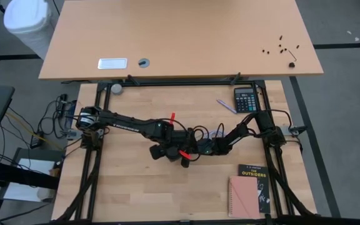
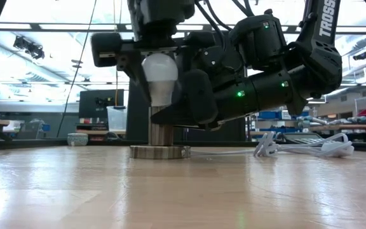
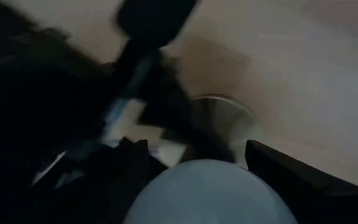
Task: Screw lightbulb
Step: Insert the light bulb into the lamp
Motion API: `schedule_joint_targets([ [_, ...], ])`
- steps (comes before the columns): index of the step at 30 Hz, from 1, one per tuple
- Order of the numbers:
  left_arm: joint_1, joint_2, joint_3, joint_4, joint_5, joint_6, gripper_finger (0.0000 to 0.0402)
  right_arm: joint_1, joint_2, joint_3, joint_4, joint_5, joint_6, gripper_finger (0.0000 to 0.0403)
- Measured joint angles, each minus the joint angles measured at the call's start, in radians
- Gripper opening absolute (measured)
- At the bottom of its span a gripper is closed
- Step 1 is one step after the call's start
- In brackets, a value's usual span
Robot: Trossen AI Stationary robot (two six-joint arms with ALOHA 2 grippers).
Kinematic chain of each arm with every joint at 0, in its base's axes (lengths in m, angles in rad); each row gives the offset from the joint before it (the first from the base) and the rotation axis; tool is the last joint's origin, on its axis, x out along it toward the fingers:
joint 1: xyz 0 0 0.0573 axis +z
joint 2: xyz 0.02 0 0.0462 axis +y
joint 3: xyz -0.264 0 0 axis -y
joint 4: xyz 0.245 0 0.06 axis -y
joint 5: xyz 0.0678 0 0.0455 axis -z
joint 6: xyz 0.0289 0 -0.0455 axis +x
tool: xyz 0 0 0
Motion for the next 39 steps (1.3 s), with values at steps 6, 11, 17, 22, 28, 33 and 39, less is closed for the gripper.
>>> schedule_joint_targets([
  [6, 0.002, 0.0, 0.0, -0.006, -0.11, -0.105, 0.032, 0.0, 0.0, 0.0, 0.0, -0.003, 0.0, 0.0186],
  [11, 0.0, 0.0, 0.014, -0.048, -0.142, -0.17, 0.0341, 0.0, 0.0, 0.001, 0.0, -0.011, 0.0, 0.0186],
  [17, 0.002, 0.002, 0.084, -0.126, -0.161, -0.303, 0.0342, 0.001, 0.0, 0.001, 0.0, -0.013, 0.0, 0.0186],
  [22, -0.004, 0.002, 0.113, -0.175, -0.156, -0.363, 0.0342, 0.001, 0.0, 0.001, 0.0, -0.013, 0.0, 0.0186],
  [28, -0.015, 0.001, 0.114, -0.221, -0.119, -0.423, 0.0342, 0.001, 0.0, 0.001, 0.0, -0.013, 0.0, 0.0186],
  [33, -0.015, -0.011, 0.114, -0.218, -0.139, -0.483, 0.0342, 0.001, 0.0, 0.001, 0.0, -0.013, 0.0, 0.0186],
  [39, -0.015, -0.014, 0.114, -0.188, -0.142, -0.497, 0.0342, 0.001, 0.0, 0.001, 0.0, -0.012, 0.0, 0.0186],
])
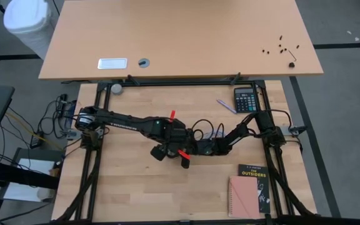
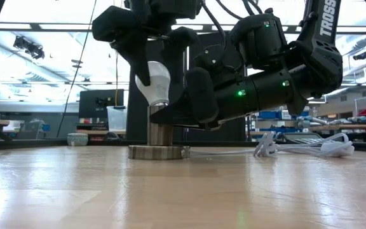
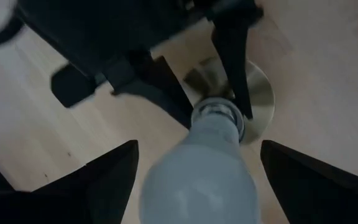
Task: Screw lightbulb
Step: Insert the light bulb into the lamp
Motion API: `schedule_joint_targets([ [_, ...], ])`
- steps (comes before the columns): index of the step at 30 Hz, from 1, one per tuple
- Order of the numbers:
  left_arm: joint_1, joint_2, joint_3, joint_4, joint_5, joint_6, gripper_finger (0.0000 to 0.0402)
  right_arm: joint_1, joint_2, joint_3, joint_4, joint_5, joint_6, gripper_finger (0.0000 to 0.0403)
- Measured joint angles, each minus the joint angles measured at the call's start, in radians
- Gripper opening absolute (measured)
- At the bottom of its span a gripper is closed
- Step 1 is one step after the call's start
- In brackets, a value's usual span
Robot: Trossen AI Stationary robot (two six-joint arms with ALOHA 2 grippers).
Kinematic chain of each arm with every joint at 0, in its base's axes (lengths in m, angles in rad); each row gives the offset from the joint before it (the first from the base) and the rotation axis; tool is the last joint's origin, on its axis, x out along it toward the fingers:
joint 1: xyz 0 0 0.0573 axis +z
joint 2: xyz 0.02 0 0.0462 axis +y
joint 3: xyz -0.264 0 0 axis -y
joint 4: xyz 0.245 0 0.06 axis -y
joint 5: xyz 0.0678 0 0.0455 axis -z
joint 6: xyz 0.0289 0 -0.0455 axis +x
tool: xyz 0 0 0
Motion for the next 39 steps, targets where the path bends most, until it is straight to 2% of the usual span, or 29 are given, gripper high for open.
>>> schedule_joint_targets([
  [5, -0.008, -0.013, 0.002, 0.049, 0.007, -0.001, 0.0342, 0.0, 0.0, 0.0, 0.0, 0.001, 0.0, 0.0186],
  [10, -0.011, -0.017, 0.048, 0.023, 0.011, -0.04, 0.0342, 0.0, 0.0, 0.0, -0.002, 0.001, 0.0, 0.0186],
  [16, -0.014, -0.02, 0.146, -0.061, 0.011, -0.206, 0.034, 0.0, -0.001, 0.0, -0.009, 0.001, 0.0, 0.0186],
  [21, -0.058, -0.09, 0.134, -0.047, 0.011, -0.319, 0.0326, 0.0, -0.001, 0.0, -0.013, 0.002, 0.0, 0.0186],
  [26, -0.141, -0.227, -0.025, 0.122, -0.07, -0.386, 0.0302, 0.0, -0.002, 0.0, -0.015, 0.002, -0.002, 0.0186],
  [32, -0.156, -0.429, -0.348, 0.352, -0.126, -0.559, 0.0269, 0.0, -0.002, 0.0, -0.014, 0.003, 0.017, 0.0188],
  [39, -0.156, -0.597, -0.633, 0.512, -0.163, -0.656, 0.0257, -0.004, 0.0, -0.002, -0.04, 0.006, 0.073, 0.0238],
])
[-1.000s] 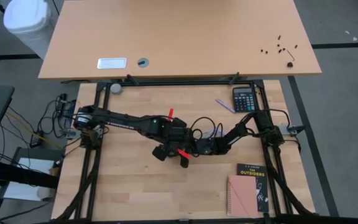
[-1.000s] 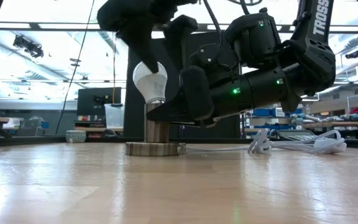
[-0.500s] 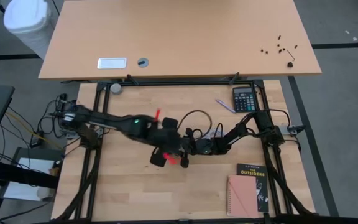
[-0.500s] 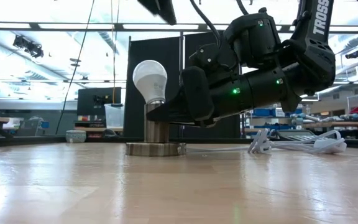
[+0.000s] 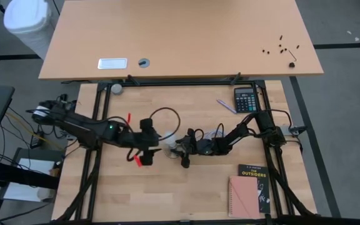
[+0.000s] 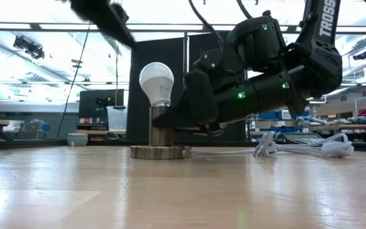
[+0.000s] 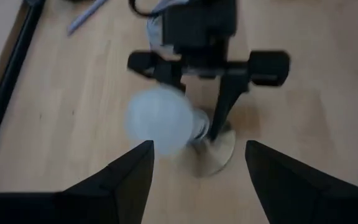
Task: Screw lightbulb
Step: Insert the light bulb into the lamp
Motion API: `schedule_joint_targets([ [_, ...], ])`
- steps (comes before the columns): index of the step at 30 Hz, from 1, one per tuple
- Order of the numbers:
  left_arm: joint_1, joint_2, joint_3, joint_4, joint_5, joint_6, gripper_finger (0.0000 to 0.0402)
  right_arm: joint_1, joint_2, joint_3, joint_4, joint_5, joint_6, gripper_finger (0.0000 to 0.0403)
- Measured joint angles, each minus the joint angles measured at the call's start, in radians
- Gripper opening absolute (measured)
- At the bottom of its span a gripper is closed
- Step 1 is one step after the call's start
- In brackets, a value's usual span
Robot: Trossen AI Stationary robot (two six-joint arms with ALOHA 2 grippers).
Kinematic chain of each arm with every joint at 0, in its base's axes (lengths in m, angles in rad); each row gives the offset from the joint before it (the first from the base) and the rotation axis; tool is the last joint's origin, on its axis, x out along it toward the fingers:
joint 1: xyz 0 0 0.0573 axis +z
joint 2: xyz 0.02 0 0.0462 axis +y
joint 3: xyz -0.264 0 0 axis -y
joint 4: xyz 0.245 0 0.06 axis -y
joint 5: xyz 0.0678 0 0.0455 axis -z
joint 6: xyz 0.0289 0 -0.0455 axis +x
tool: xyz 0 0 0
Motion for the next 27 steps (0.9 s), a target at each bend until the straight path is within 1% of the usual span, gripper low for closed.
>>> schedule_joint_targets([
  [2, 0.0, -0.032, -0.065, 0.015, -0.01, -0.018, 0.0257, 0.0, 0.001, 0.0, -0.011, 0.0, 0.001, 0.0257],
  [6, 0.0, -0.064, -0.217, 0.116, -0.017, -0.07, 0.0257, -0.003, 0.001, 0.0, -0.026, -0.001, 0.0, 0.0287],
  [10, 0.0, -0.062, -0.358, 0.327, 0.016, -0.116, 0.0257, -0.005, 0.001, 0.0, -0.024, -0.001, -0.005, 0.0299],
  [14, 0.0, -0.06, -0.455, 0.518, 0.017, -0.144, 0.0257, -0.004, -0.01, 0.001, -0.035, -0.004, -0.006, 0.0305],
  [17, 0.0, -0.06, -0.516, 0.658, 0.009, -0.149, 0.0257, -0.003, -0.048, 0.003, -0.1, -0.015, -0.004, 0.0306],
  [22, 0.0, -0.049, -0.614, 0.86, -0.014, -0.16, 0.0257, -0.003, -0.154, -0.001, -0.297, -0.062, 0.001, 0.0307],
  [25, 0.0, -0.017, -0.648, 0.972, -0.013, -0.156, 0.0257, 0.001, -0.224, 0.0, -0.403, -0.087, 0.006, 0.0307],
  [27, 0.0, 0.015, -0.662, 1.014, -0.014, -0.157, 0.0257, 0.004, -0.268, 0.0, -0.495, -0.09, 0.006, 0.0307],
])
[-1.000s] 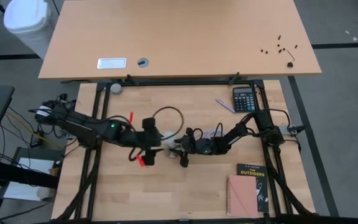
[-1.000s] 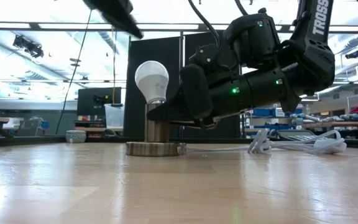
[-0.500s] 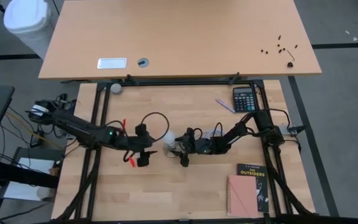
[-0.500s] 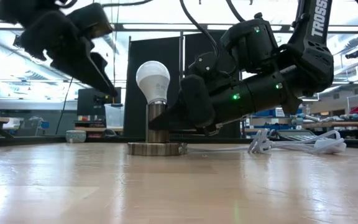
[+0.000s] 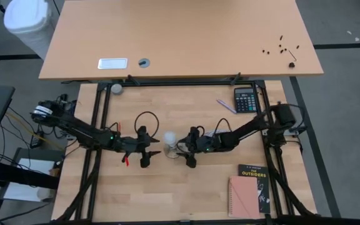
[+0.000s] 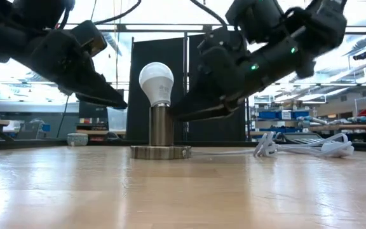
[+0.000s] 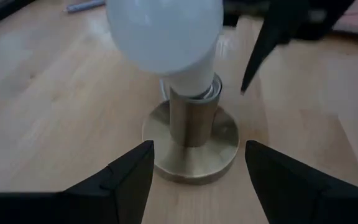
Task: Screw lightbulb
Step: Insert the light bulb into the lamp
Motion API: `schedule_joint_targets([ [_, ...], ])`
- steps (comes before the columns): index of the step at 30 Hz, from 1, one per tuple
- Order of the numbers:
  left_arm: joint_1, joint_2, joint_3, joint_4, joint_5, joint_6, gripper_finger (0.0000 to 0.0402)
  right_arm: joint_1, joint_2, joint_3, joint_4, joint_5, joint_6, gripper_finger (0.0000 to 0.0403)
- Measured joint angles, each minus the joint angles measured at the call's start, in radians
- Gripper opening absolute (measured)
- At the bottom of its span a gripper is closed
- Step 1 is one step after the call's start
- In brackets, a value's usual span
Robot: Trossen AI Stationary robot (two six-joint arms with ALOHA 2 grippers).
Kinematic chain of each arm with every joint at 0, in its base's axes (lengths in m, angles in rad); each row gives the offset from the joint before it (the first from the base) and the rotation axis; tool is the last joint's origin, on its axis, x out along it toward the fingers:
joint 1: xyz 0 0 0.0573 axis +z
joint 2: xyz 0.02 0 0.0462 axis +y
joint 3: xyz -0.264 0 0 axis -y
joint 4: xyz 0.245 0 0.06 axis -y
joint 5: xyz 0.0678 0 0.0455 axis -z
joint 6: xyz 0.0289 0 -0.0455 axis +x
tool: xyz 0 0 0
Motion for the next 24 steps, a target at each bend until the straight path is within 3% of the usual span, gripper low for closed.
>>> schedule_joint_targets([
  [8, 0.0, 0.203, 0.005, 0.206, -0.046, -0.003, 0.0257, 0.001, -0.199, 0.013, -0.322, 0.0, 0.018, 0.0307],
  [13, 0.011, 0.298, 0.011, 0.326, -0.083, -0.007, 0.0267, -0.017, -0.274, 0.099, -0.582, -0.001, 0.017, 0.0307],
  [18, 0.013, 0.355, 0.023, 0.386, -0.078, -0.021, 0.0312, -0.033, -0.292, 0.19, -0.712, -0.014, -0.036, 0.0307],
  [24, 0.013, 0.414, 0.045, 0.42, -0.063, 0.019, 0.0371, -0.045, -0.291, 0.246, -0.731, -0.026, -0.072, 0.0307],
])
